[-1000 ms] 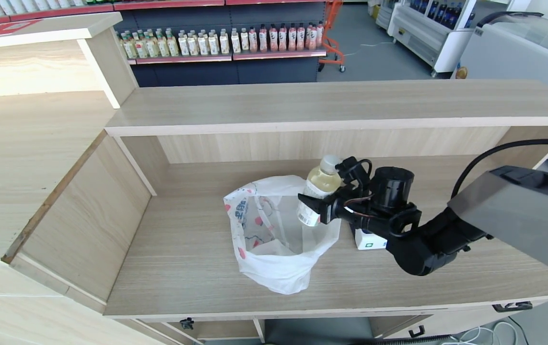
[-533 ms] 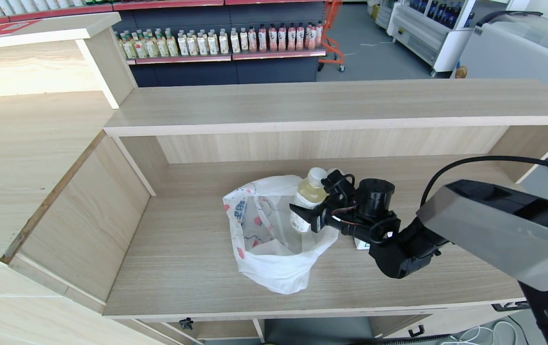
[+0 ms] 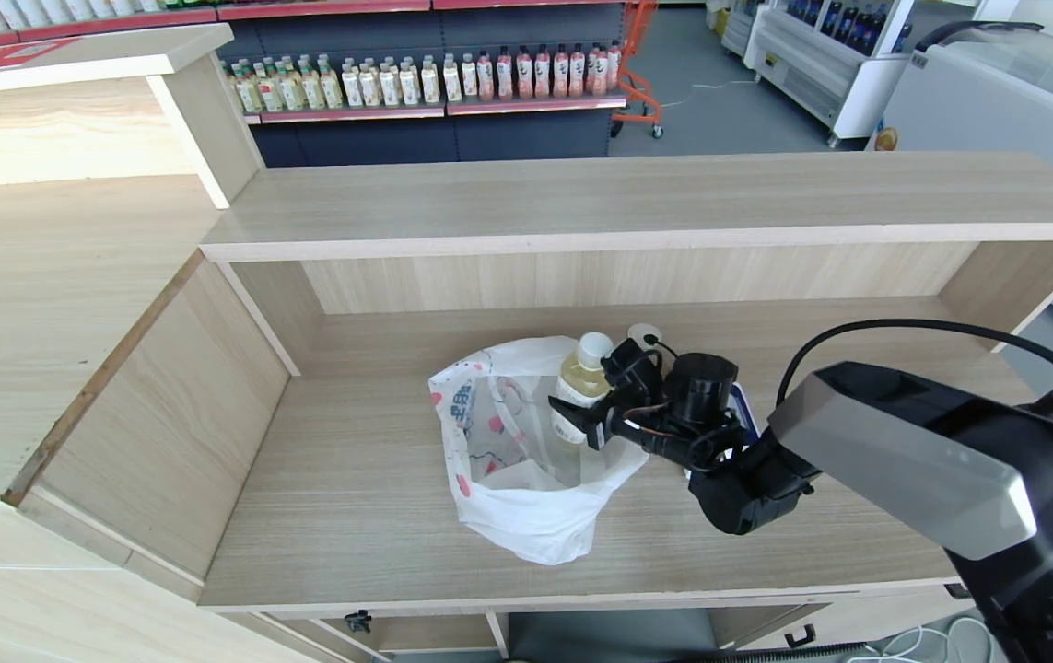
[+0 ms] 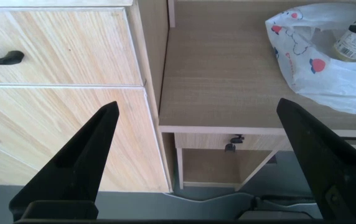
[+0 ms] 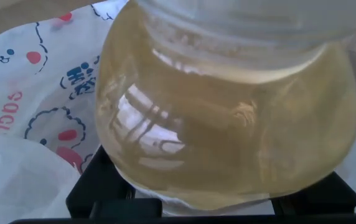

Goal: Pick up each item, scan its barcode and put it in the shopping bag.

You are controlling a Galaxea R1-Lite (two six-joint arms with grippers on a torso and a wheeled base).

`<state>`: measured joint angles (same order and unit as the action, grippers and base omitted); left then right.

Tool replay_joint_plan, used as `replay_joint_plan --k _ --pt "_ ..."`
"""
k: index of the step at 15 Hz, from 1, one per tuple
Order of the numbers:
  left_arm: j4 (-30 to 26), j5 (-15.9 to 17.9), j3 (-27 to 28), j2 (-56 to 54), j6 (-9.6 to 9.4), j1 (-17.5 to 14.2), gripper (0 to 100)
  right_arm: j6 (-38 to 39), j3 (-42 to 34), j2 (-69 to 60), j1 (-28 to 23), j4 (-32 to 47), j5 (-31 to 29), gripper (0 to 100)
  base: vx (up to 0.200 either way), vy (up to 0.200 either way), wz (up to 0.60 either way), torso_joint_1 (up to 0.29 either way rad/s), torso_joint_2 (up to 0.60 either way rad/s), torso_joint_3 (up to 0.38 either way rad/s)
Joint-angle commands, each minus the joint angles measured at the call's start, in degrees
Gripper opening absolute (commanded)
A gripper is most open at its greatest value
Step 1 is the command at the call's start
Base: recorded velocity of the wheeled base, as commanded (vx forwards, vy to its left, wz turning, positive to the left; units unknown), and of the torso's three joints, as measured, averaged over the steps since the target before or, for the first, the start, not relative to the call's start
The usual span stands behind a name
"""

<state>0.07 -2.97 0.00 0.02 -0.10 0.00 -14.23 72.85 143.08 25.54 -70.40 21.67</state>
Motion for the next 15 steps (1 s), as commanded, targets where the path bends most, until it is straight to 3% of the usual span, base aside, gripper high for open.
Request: replay_joint_plan --k 1,6,7,15 --pt "0.01 -0.01 0.0 -0.02 0.01 0.0 100 -0.1 1.24 1.59 0.04 -0.09 0.03 0 0.0 0.0 0.0 0.0 0.0 0.0" --pt "0.01 -0.01 0.0 -0.02 0.01 0.0 100 -0.19 1.68 2.55 0.04 -0.18 -0.14 0 0.0 0.0 0.0 0.0 0.0 0.0" --pt "0.01 -0.01 0.0 -0.02 0.01 0.0 100 -0.1 1.68 2.47 0.04 -0.09 -0.23 100 0.0 0.0 0.0 0.0 0.0 0.0" --pt "0.01 -0.01 0.0 -0.02 0.01 0.0 100 8.43 -1.84 -10.63 0.04 3.34 -0.14 100 0.0 0.0 0.0 0.0 0.0 0.0"
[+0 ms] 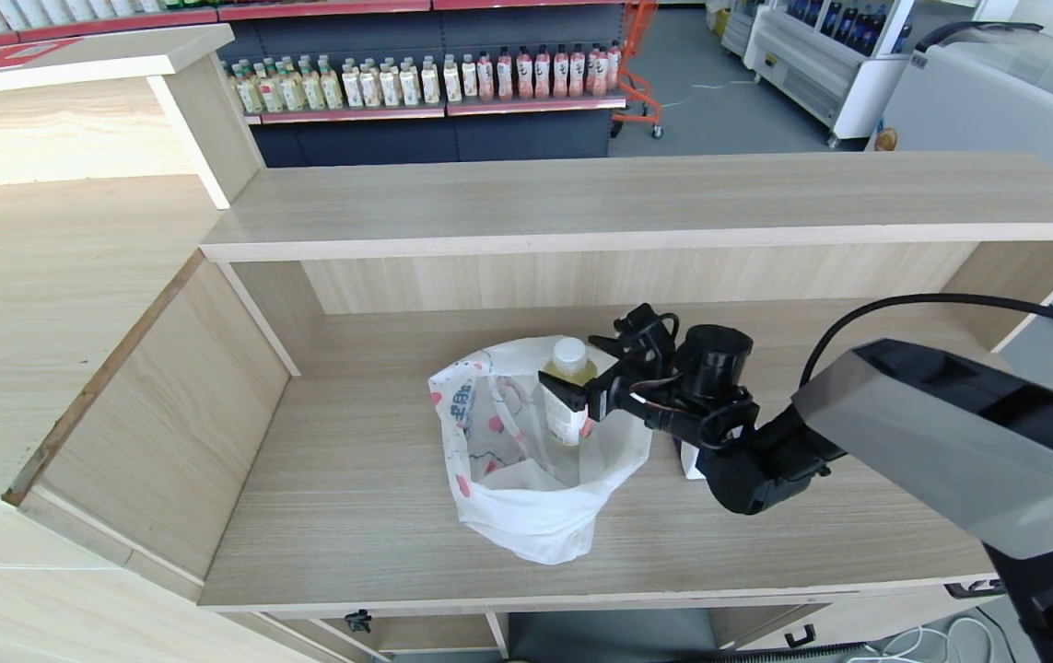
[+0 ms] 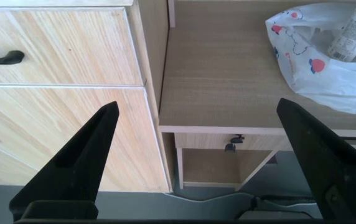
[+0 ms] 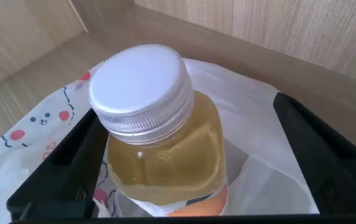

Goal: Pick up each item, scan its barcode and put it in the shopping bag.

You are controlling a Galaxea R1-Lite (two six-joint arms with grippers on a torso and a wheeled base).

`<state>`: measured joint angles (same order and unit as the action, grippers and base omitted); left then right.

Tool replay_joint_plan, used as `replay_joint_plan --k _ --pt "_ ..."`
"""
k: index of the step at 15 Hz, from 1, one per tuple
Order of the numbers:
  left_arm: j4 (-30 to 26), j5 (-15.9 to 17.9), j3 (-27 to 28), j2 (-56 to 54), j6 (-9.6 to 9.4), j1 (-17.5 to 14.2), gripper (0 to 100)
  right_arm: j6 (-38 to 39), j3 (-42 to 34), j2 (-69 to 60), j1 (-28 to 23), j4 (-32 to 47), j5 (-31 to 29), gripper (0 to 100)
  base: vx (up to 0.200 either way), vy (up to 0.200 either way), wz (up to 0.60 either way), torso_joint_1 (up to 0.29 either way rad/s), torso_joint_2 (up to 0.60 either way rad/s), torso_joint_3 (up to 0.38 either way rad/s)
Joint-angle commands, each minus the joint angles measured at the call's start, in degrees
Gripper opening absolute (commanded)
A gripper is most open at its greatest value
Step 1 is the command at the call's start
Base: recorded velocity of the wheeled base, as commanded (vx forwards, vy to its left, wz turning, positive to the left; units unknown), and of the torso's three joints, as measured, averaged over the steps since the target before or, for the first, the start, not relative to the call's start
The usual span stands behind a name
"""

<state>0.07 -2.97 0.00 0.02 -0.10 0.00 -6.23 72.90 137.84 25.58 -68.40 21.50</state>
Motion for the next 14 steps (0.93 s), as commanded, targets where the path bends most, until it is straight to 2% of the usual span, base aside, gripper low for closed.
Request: replay_joint_plan --k 1,4,6,8,9,11,12,14 --pt "0.01 -0.01 0.0 -0.02 0.01 0.0 100 0.43 -3.55 -7.94 0.0 2.92 -0.06 100 0.0 0.0 0.0 0.0 0.0 0.0" --pt "0.01 -0.1 0.0 -0.02 0.36 0.0 100 0.6 -7.33 -14.0 -2.02 6.09 -0.41 100 0.0 0.0 0.0 0.0 0.0 0.0" --pt "0.01 -0.01 0.0 -0.02 0.36 0.0 100 0.25 -12.69 -18.4 -6.06 6.7 -4.1 100 0.0 0.0 0.0 0.0 0.0 0.0" --pt "0.01 -0.01 0.0 -0.02 0.36 0.0 100 -0.27 -20.96 -24.72 -10.37 8.2 -6.83 100 0.0 0.0 0.0 0.0 0.0 0.0" --pt "0.01 -0.1 0.0 -0.02 0.36 0.0 100 -2.38 -30.8 -32.55 -15.29 11.54 -7.79 100 0.0 0.0 0.0 0.0 0.0 0.0" --pt "0.01 -0.01 0.0 -0.02 0.36 0.0 100 -5.28 -40.82 -40.72 -21.53 14.88 -11.22 100 0.0 0.0 0.0 0.0 0.0 0.0" --pt "0.01 -0.01 0.0 -0.02 0.19 0.0 100 -5.72 -44.77 -44.24 -23.91 16.37 -12.1 100 0.0 0.0 0.0 0.0 0.0 0.0" --pt "-0.07 -0.01 0.0 -0.02 0.19 0.0 100 -5.72 -49.08 -48.98 -27.6 19.89 -12.28 100 0.0 -0.2 0.0 -0.002 0.01 0.002"
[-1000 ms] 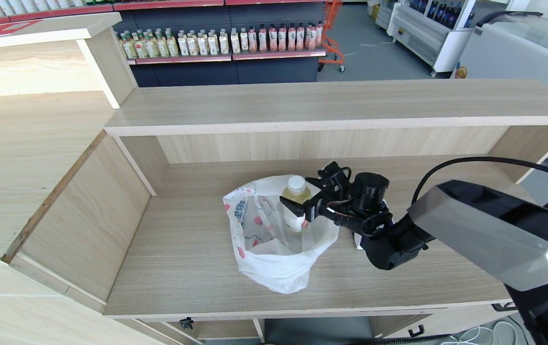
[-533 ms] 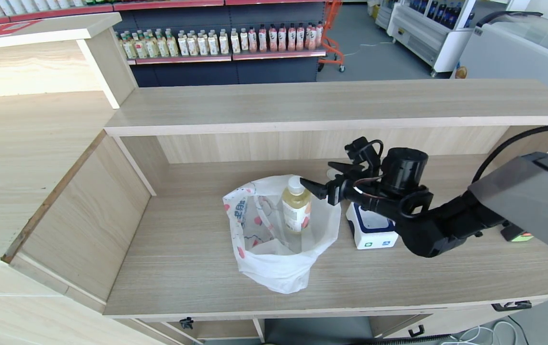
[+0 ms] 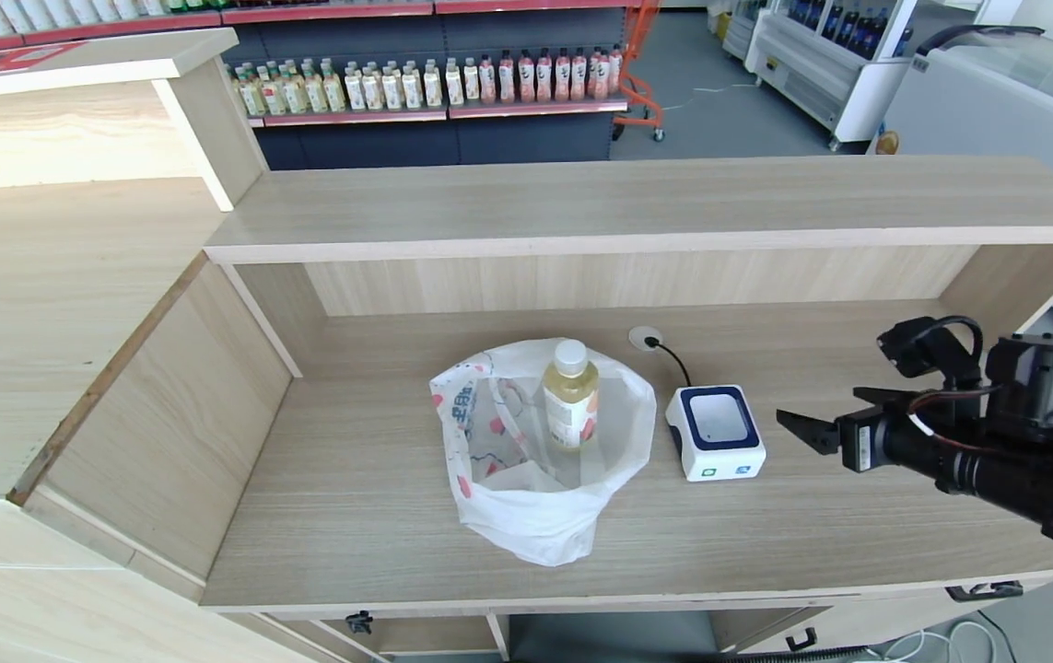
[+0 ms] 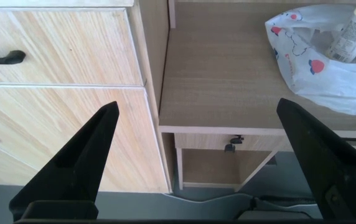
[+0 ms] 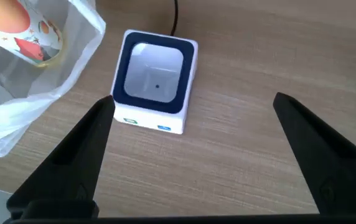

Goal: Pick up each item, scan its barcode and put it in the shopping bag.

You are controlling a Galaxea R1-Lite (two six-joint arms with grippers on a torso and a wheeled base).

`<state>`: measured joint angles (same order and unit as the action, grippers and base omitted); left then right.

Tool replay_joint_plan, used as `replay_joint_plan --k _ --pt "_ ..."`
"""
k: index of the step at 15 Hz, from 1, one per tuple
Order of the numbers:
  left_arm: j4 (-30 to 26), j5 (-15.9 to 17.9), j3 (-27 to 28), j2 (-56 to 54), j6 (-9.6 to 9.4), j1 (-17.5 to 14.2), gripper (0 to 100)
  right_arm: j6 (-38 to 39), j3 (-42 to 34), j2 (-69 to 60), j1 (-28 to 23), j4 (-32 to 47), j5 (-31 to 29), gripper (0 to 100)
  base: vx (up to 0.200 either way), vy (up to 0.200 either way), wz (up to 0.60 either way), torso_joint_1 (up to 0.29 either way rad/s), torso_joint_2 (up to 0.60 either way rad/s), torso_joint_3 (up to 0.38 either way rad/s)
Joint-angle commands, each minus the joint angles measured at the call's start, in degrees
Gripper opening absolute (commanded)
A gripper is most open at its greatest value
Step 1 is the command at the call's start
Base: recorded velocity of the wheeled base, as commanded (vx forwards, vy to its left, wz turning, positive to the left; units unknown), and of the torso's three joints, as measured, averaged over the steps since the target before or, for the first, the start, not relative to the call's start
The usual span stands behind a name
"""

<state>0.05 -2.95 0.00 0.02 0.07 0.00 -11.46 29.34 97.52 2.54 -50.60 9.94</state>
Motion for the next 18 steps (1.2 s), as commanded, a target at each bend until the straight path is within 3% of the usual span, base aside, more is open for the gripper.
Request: replay_joint_plan --k 1,5,12,18 --pt "-0.05 -0.04 0.0 -0.02 0.01 0.0 100 -0.58 -6.93 -10.16 -5.79 3.49 -0.79 100 0.0 -0.2 0.0 -0.022 -0.01 0.007" --pt "0.04 -0.04 0.0 -0.02 0.01 0.0 100 -2.34 -7.99 -10.86 -8.07 4.64 -0.79 100 0.0 -0.2 0.0 0.005 0.0 0.002" --pt "-0.05 -0.04 0.0 -0.02 0.01 0.0 100 -18.25 -7.55 -10.51 -19.5 12.11 -0.88 100 0.0 -0.2 0.0 0.003 0.0 0.003" --pt "-0.05 -0.04 0.0 -0.02 0.1 0.0 100 -22.99 -7.63 -9.46 -20.9 13.95 -0.97 100 0.0 -0.2 0.0 0.004 0.0 0.005"
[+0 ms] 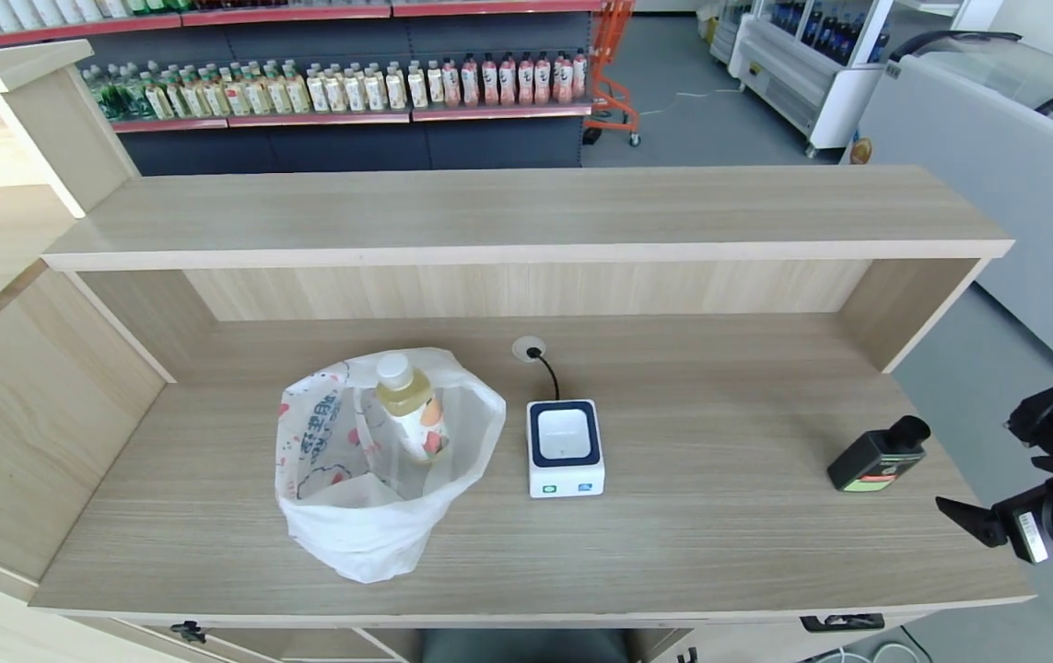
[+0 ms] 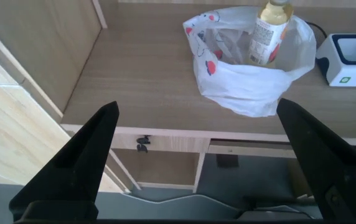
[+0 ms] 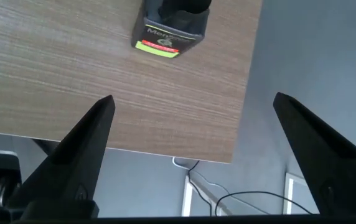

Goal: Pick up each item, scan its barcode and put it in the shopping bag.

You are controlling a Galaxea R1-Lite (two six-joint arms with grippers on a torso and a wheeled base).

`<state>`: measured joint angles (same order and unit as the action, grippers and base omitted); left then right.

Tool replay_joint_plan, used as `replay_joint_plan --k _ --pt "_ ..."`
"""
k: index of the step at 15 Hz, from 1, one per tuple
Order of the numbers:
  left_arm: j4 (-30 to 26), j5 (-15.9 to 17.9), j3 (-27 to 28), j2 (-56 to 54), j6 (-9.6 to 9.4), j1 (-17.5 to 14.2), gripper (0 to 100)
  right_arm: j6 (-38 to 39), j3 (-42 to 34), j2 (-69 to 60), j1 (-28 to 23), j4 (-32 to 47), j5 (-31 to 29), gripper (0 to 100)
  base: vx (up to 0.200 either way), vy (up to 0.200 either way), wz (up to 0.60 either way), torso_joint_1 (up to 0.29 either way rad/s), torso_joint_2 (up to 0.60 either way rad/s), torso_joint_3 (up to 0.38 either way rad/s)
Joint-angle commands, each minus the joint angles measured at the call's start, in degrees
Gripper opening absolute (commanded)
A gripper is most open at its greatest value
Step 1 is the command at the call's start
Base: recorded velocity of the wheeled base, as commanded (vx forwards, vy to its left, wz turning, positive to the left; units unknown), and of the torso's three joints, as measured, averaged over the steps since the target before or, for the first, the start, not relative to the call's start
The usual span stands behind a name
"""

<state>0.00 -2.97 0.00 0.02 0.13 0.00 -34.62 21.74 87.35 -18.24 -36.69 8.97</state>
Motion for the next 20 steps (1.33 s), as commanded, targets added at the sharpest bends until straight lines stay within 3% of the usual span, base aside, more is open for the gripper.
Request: replay_joint_plan --k 1,5,11,15,20 --pt "0.0 -0.01 0.0 -0.02 -0.05 0.0 100 -0.97 -0.11 0.98 -0.4 0.22 0.08 100 0.0 -0.2 0.0 -0.002 0.0 0.002" --pt "0.09 -0.01 0.0 -0.02 0.13 0.0 100 -4.58 -0.03 2.92 -0.31 0.31 0.08 100 0.0 -0.2 0.0 0.002 0.0 0.002" --pt "0.09 -0.01 0.0 -0.02 0.22 0.0 100 -12.93 4.46 11.36 0.66 0.13 0.52 100 0.0 0.0 0.0 0.0 0.0 0.0" --pt "0.09 -0.01 0.0 -0.02 0.22 0.0 100 -13.72 7.36 15.93 2.94 -0.22 0.87 100 0.0 0.0 0.0 0.0 0.0 0.0" --pt "0.09 -0.01 0.0 -0.02 0.22 0.0 100 -13.37 10.52 19.53 6.72 -0.48 7.2 100 0.0 0.0 0.0 0.0 0.0 0.0"
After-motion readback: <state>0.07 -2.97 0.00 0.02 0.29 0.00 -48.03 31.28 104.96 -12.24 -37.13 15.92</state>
